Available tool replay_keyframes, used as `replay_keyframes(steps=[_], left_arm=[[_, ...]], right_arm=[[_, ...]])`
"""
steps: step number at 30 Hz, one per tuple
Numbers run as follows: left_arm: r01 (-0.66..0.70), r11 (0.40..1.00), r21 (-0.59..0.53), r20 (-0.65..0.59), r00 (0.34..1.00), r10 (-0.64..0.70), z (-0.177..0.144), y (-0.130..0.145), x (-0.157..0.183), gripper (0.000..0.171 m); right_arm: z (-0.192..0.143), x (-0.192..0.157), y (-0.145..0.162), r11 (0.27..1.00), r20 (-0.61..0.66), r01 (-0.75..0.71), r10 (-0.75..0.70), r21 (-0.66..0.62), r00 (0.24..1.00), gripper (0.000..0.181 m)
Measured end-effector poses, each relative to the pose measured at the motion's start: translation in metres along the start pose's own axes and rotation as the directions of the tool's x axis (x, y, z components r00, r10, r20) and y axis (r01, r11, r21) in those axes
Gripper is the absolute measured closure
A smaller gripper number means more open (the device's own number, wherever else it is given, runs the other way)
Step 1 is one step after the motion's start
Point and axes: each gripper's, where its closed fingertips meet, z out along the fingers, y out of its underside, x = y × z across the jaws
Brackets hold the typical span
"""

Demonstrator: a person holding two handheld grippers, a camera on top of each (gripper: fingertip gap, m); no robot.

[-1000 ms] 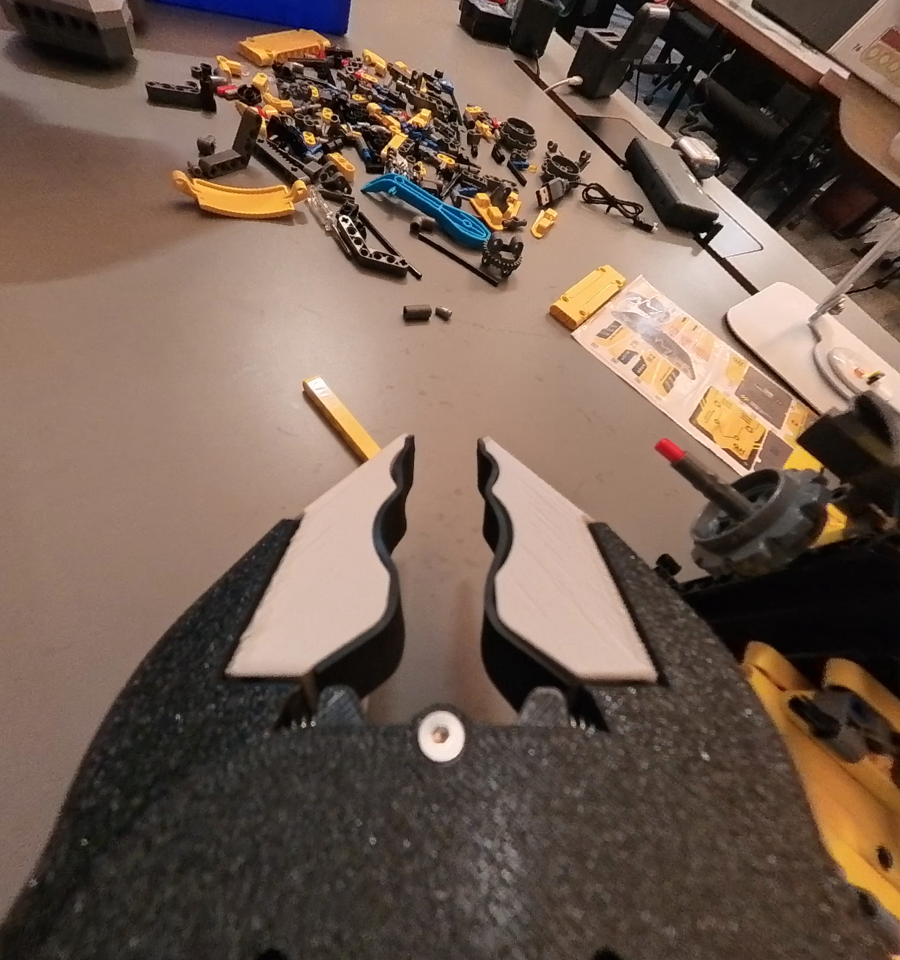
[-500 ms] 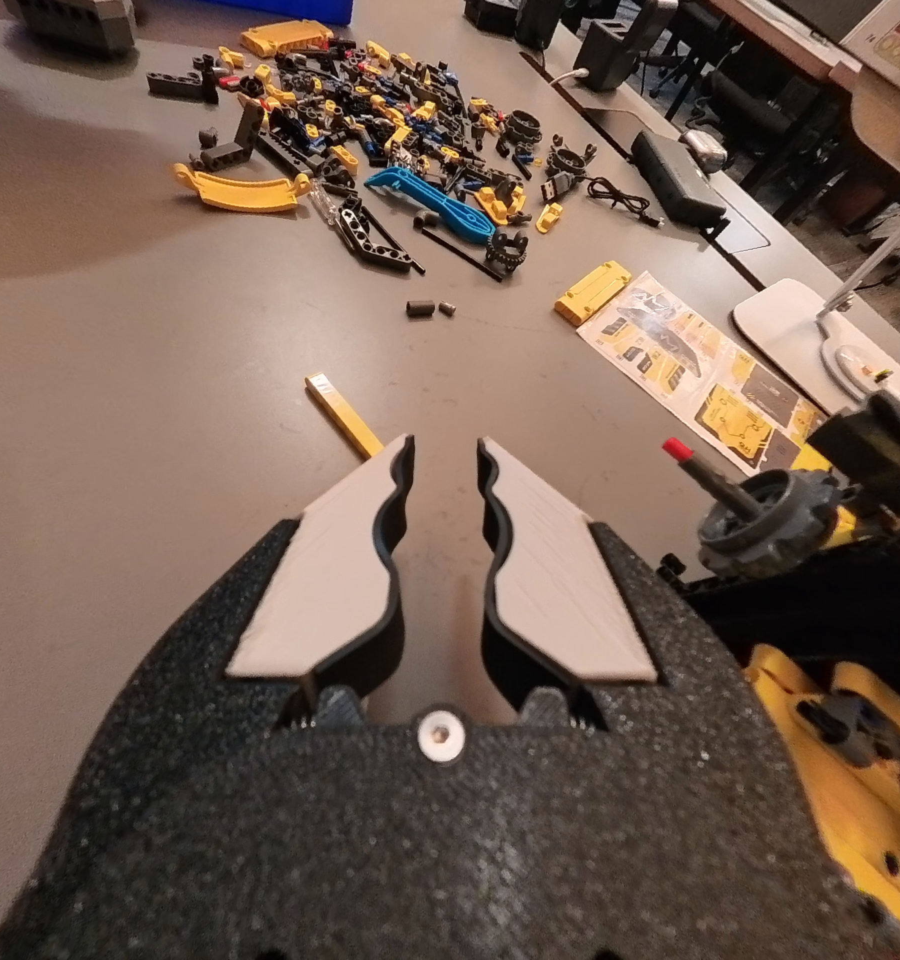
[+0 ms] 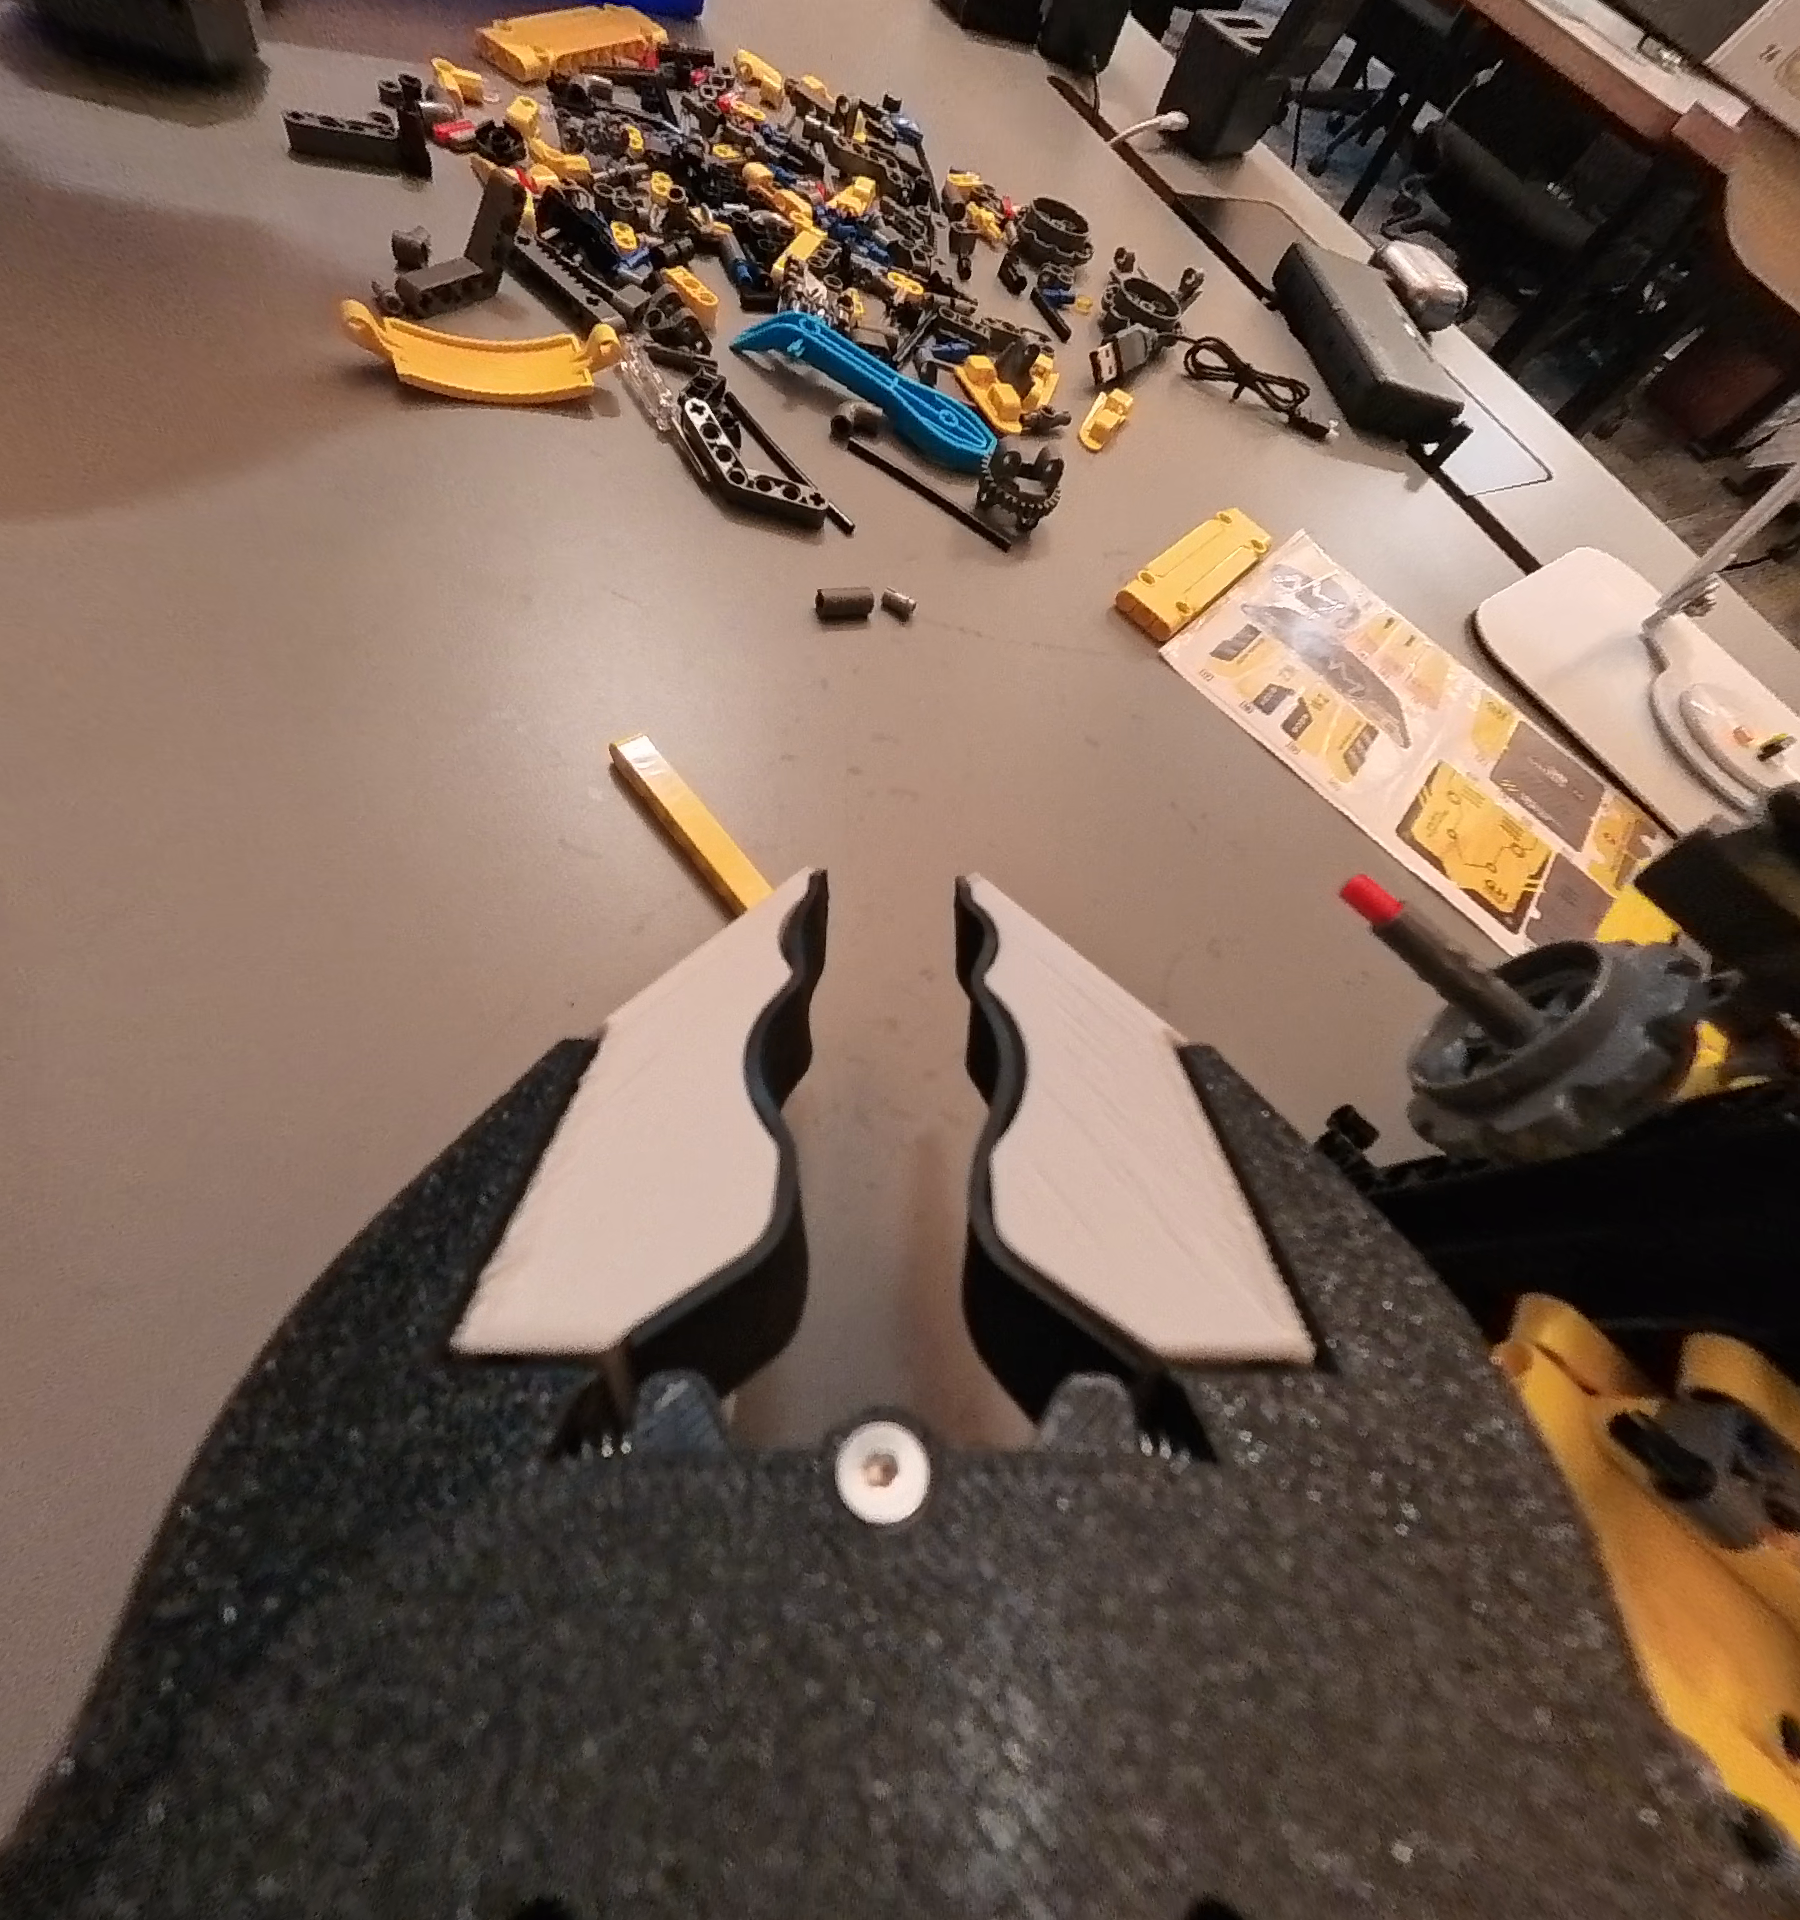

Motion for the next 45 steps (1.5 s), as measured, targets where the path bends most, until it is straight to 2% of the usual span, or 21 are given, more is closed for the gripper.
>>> replay_keyframes(steps=[6,19,45], left_arm=[[0.043,0.998,0.048,0.047,0.998,-0.045,-0.006,-0.007,-0.014,0.155],[0.054,0.997,0.053,0.080,0.995,-0.059,-0.007,-0.007,-0.021,0.155],[0.027,0.999,0.017,0.021,0.999,-0.027,0.001,-0.001,-0.006,0.144]], right_arm=[[0.001,-0.001,0.002,1.000,0.000,0.004,-0.004,-0.013,1.000,0.156],[0.001,-0.001,0.002,1.000,0.017,-0.016,0.016,-0.011,1.000,0.154],[0.003,-0.002,0.004,0.999,0.022,-0.013,0.013,-0.030,1.000,0.153]])
